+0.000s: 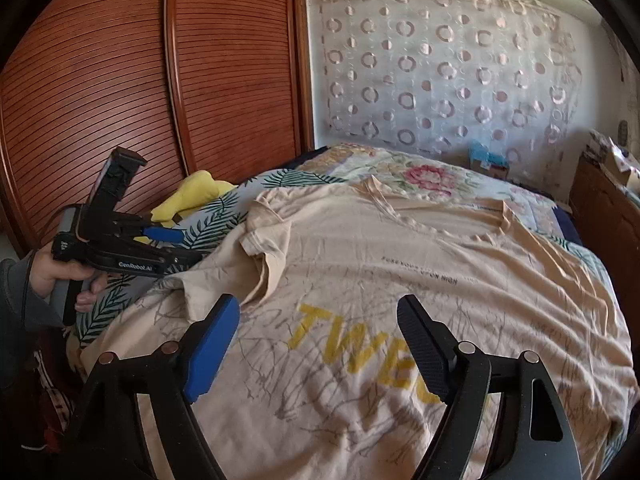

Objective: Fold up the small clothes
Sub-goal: 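Fold the grasped side and sleeve over toward the shirt center with left tool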

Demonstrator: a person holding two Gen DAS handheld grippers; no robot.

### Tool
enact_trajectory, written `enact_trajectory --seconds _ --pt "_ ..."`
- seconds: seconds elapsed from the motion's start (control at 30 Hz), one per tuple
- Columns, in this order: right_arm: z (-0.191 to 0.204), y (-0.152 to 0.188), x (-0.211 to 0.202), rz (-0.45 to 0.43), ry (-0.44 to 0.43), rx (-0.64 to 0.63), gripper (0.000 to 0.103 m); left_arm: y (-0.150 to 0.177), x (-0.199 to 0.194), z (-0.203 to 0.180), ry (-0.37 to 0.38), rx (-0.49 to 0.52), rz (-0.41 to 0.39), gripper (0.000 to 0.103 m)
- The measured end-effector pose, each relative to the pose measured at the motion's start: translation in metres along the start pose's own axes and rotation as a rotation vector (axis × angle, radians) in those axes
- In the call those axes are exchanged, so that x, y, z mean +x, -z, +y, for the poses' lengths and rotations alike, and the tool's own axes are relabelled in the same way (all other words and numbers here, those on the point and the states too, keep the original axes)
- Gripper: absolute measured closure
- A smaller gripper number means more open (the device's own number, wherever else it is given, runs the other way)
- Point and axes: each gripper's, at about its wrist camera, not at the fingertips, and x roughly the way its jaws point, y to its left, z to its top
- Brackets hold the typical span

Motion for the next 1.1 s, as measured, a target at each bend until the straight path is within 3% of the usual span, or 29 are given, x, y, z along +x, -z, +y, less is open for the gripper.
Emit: enact_trajectory --seconds 0.1,0.2,0.33,0.57,0.7,0.87,0.93,1.0,1.1 --pt "0.004 -0.012 0.009 -0.011 -0.013 -0.053 0.030 0.000 -0.001 -0.001 -0.007 0.009 -0.009 0.042" --pt "0.008 -0.023 0.027 0.022 -0.068 -0.085 0.050 0.001 0.000 -0.001 -0.026 0.015 -0.028 0.032" --pt "0.006 -0.031 0.057 0.072 -0.130 -0.101 0.052 -0.002 0.004 0.008 -0.022 -0.024 -0.015 0.022" --pt "0.010 -0.048 0.111 0.157 -0.208 -0.129 0.052 -0.001 0.003 0.003 -0.051 -0.002 -0.025 0.022" --pt "0.026 -0.054 0.144 0.215 -0.241 -0.175 0.062 0.000 0.002 -0.001 -0.075 0.015 -0.033 0.022" --pt "0.034 -0.054 0.180 0.287 -0.192 -0.194 0.071 0.000 0.002 -0.002 -0.071 0.011 -0.032 0.022" --pt "0.030 -0.053 0.189 0.303 -0.172 -0.182 0.082 0.000 0.002 -0.002 -0.072 0.012 -0.033 0.022" --pt "0.028 -0.054 0.193 0.296 -0.168 -0.172 0.092 0.000 0.002 -0.002 -0.074 0.014 -0.033 0.022" --pt "0.018 -0.055 0.186 0.265 -0.146 -0.131 0.096 0.000 0.001 -0.002 -0.076 0.015 -0.034 0.022"
